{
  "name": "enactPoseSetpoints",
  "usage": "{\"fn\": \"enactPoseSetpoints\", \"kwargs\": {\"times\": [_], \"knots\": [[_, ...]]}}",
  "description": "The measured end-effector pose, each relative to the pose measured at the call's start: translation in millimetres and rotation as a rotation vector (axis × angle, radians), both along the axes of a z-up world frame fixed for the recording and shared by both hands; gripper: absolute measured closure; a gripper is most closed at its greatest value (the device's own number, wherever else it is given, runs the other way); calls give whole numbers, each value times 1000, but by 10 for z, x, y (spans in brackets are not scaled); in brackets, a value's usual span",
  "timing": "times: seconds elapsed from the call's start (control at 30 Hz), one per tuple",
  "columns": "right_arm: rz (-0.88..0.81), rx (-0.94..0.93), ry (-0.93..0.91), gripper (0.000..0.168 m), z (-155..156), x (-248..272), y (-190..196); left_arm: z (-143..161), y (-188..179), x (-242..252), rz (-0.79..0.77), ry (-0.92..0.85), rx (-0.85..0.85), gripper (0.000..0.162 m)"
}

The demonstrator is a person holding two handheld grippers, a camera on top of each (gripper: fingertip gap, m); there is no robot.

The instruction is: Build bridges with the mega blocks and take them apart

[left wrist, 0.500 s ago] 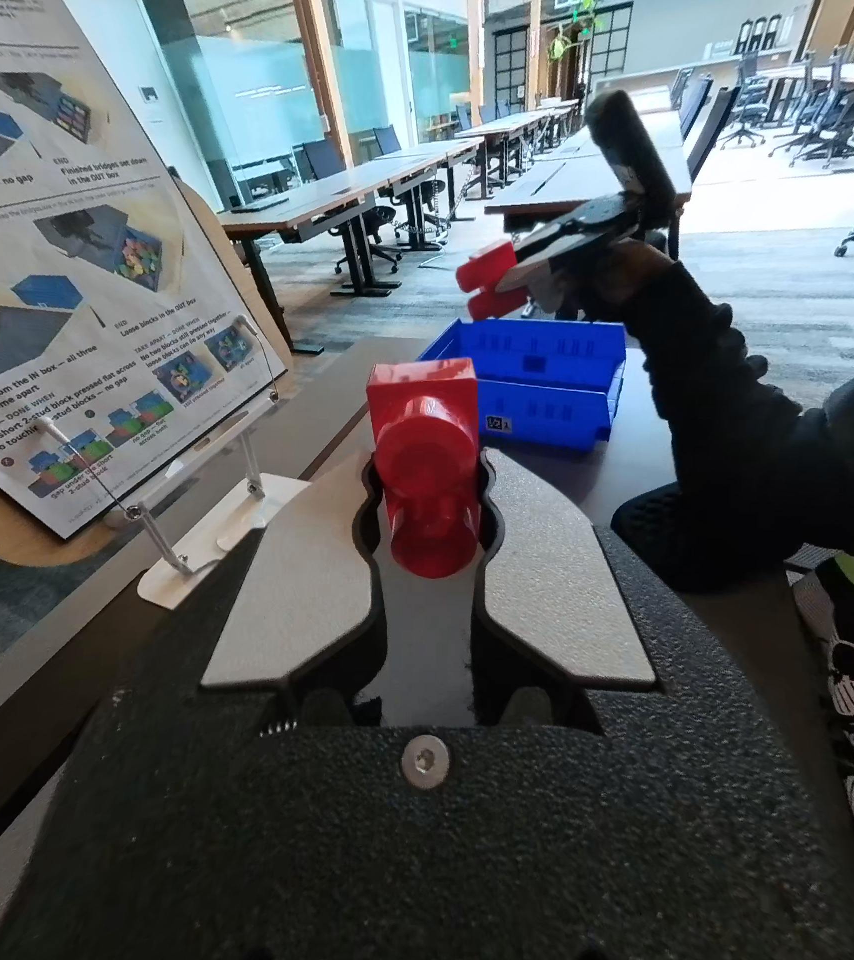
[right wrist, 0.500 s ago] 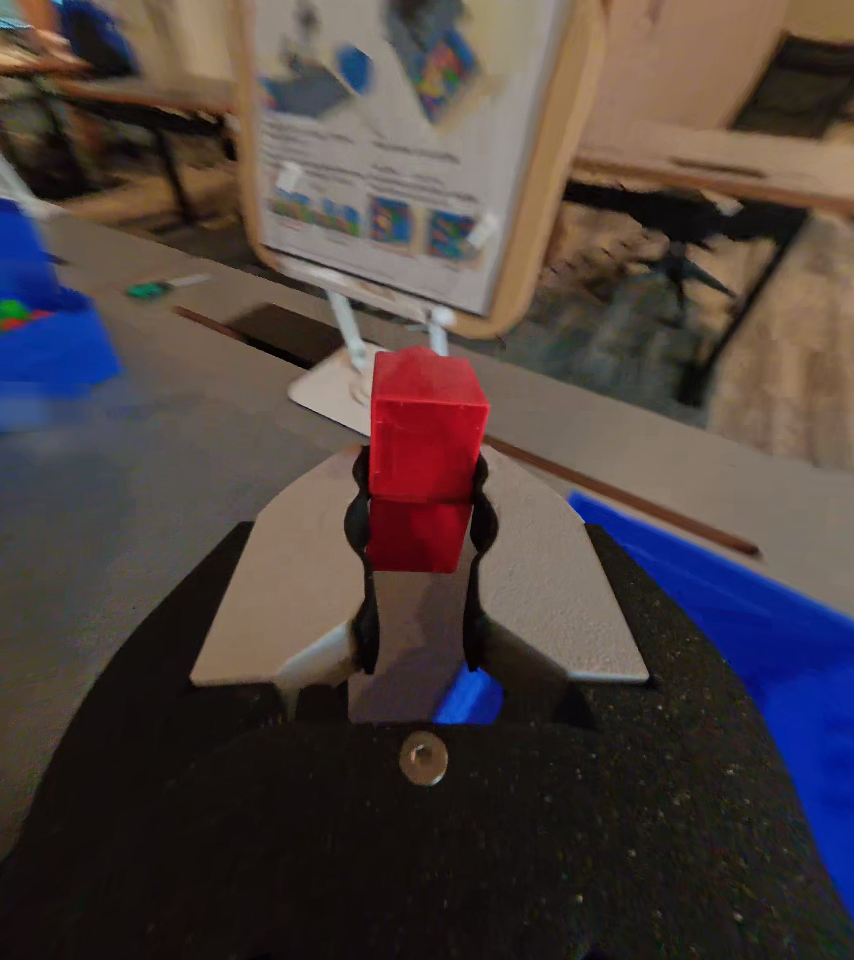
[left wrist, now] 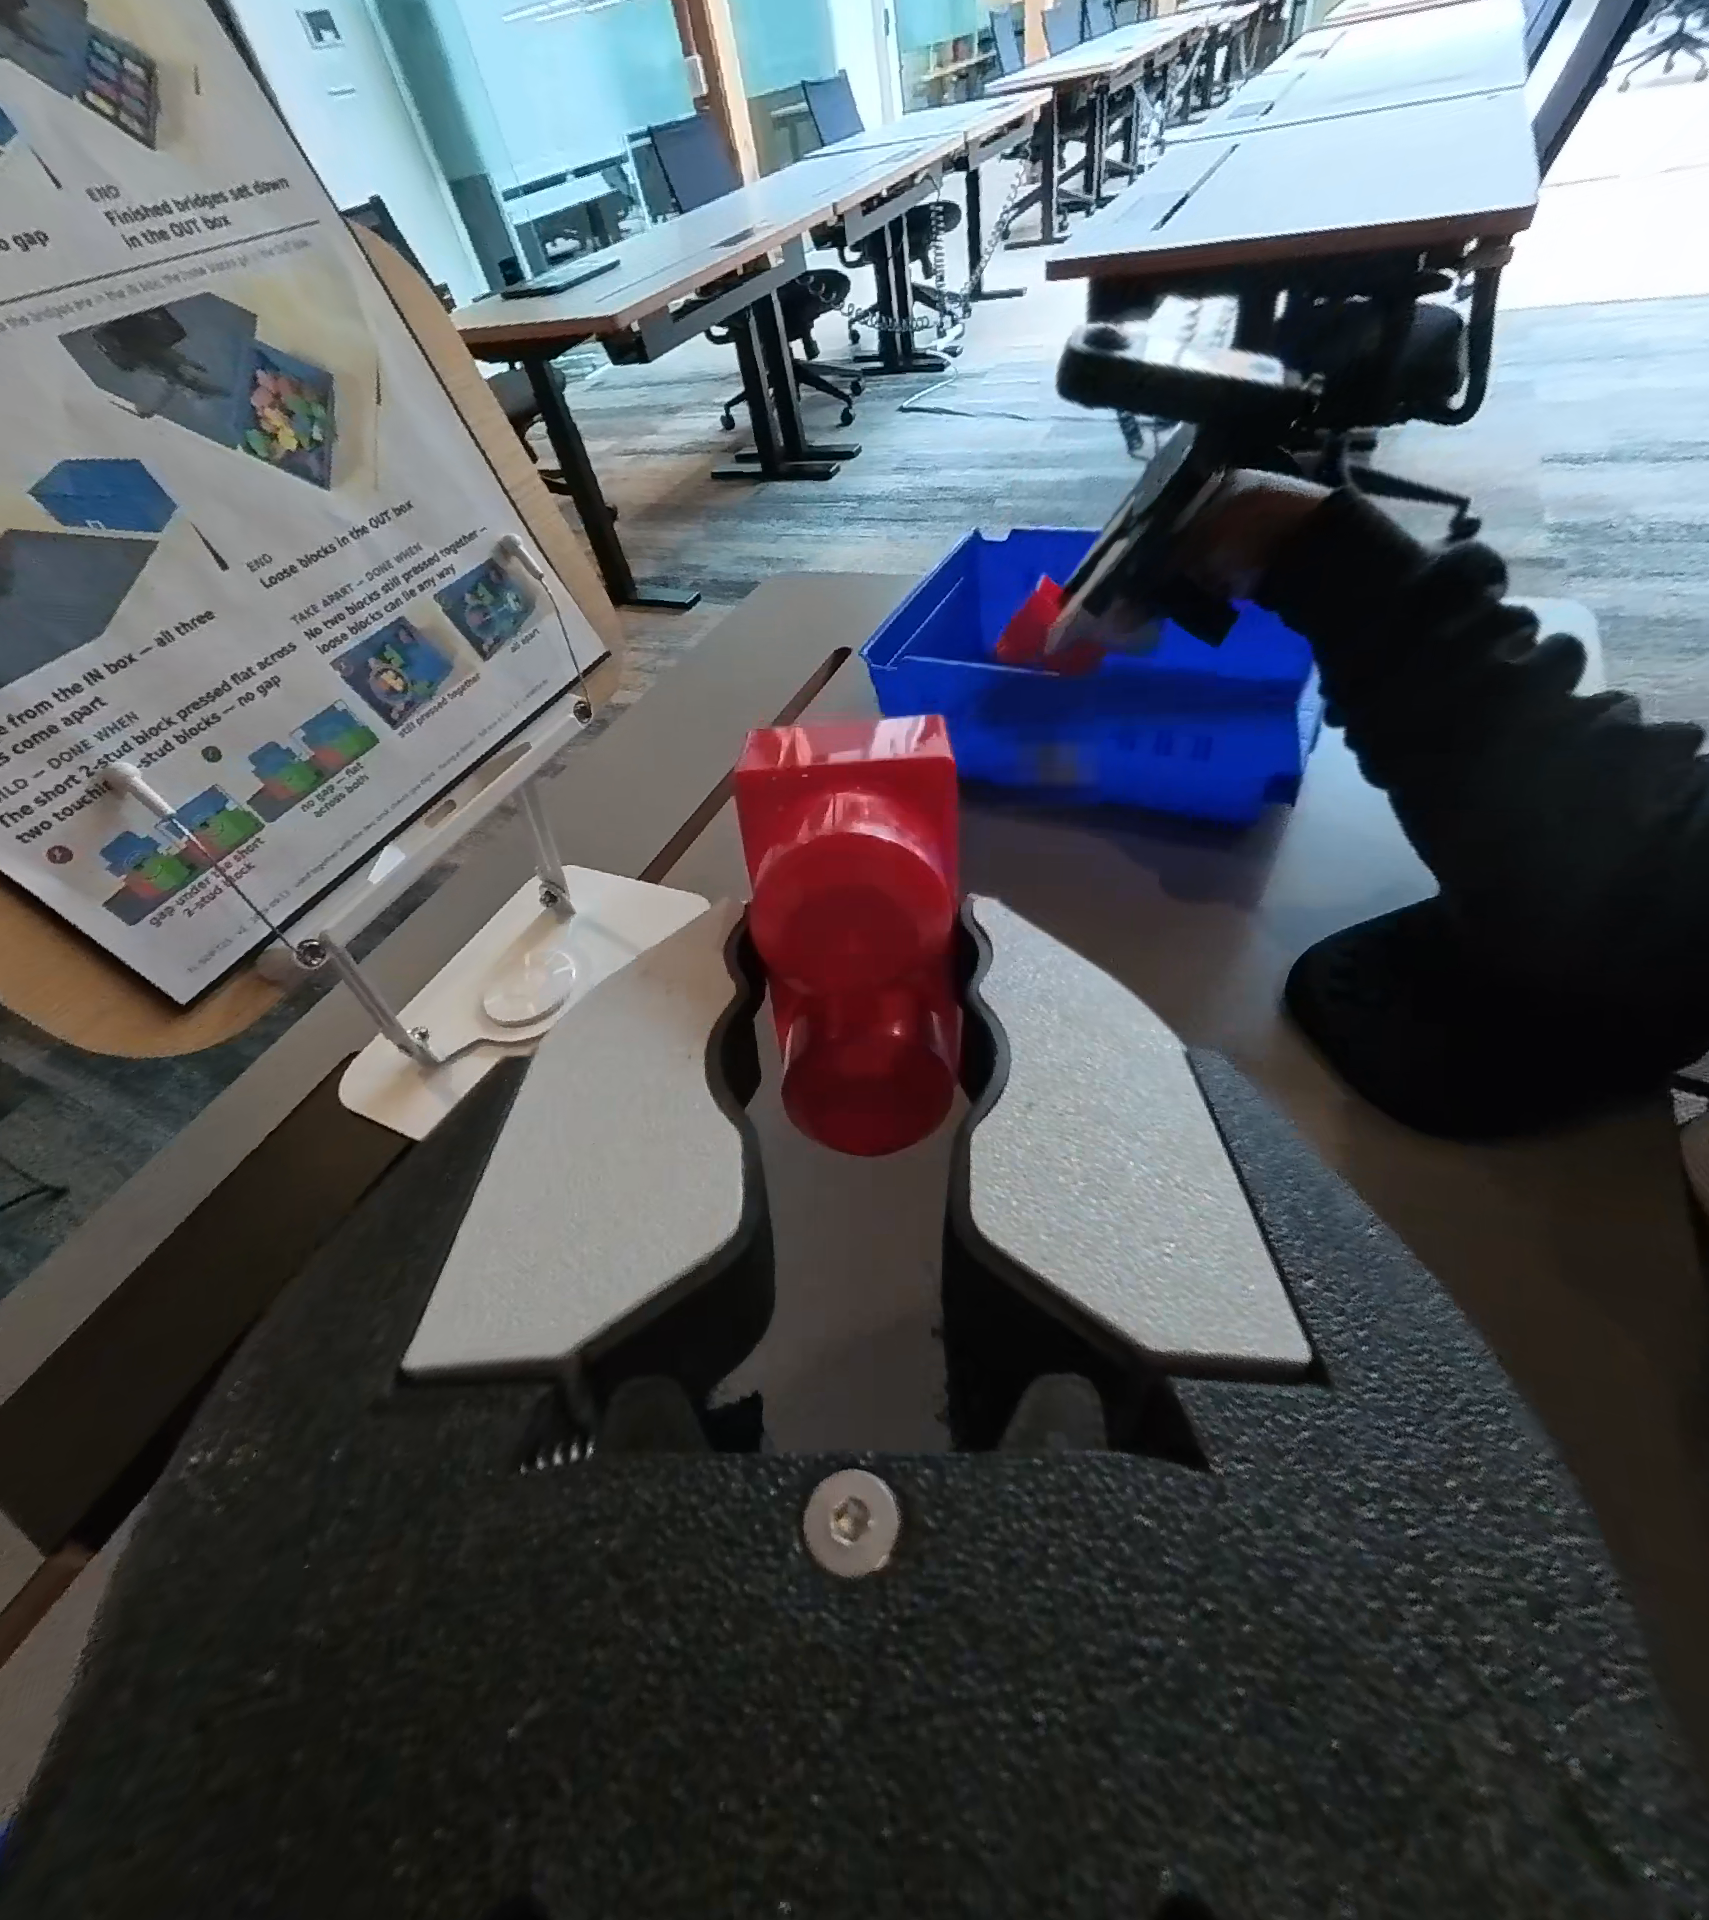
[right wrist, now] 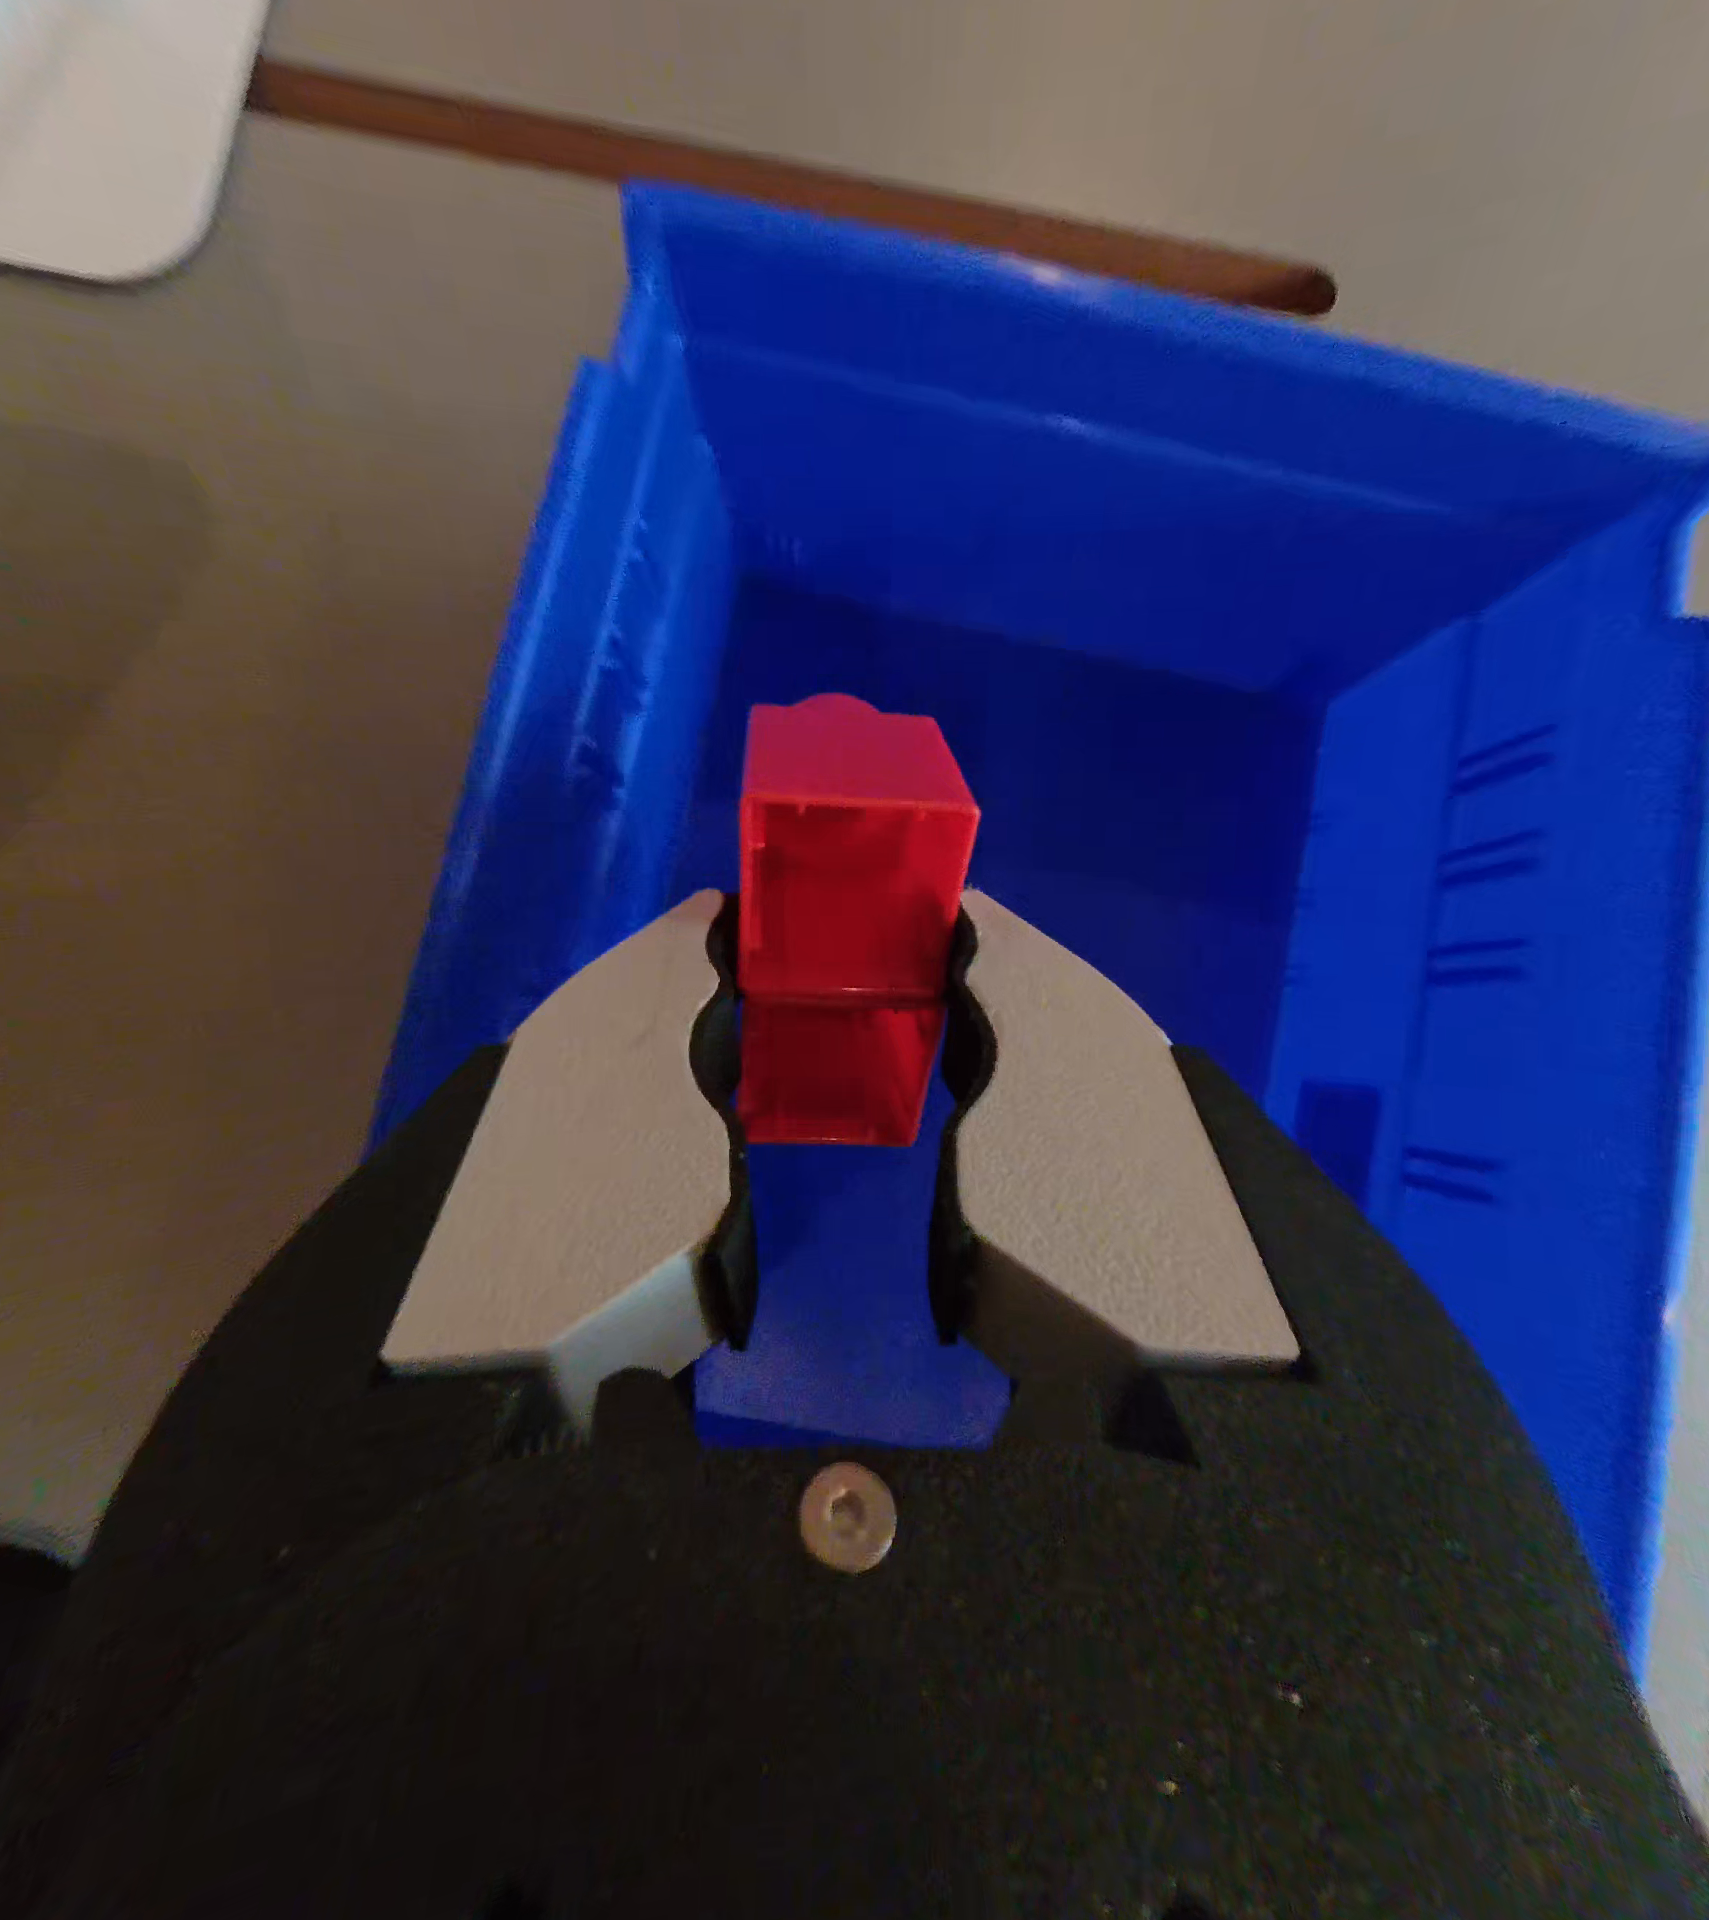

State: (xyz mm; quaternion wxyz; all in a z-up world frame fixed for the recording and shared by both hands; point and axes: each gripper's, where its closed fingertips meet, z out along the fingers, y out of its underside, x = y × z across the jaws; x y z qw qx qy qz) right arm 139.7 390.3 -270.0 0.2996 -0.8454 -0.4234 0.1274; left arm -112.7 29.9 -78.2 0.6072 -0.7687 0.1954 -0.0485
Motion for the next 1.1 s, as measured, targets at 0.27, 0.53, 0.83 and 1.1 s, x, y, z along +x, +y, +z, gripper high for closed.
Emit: {"fn": "enactPoseSetpoints", "kwargs": {"times": [0.27, 0.53, 0.83, 1.1], "knots": [[-20, -63, -61, 132, -421, -16, 119, -50, 13, -10, 11, 20, -26, 127], [-46, -50, -24, 132, -494, -51, 206, -50, 3, -18, 9, 24, -24, 127], [-61, -7, -8, 119, -486, -59, 287, -75, 8, -13, 6, 26, -37, 127], [-61, 67, -16, 92, -282, 1, 311, -88, -5, -14, 3, 26, -46, 127]]}}
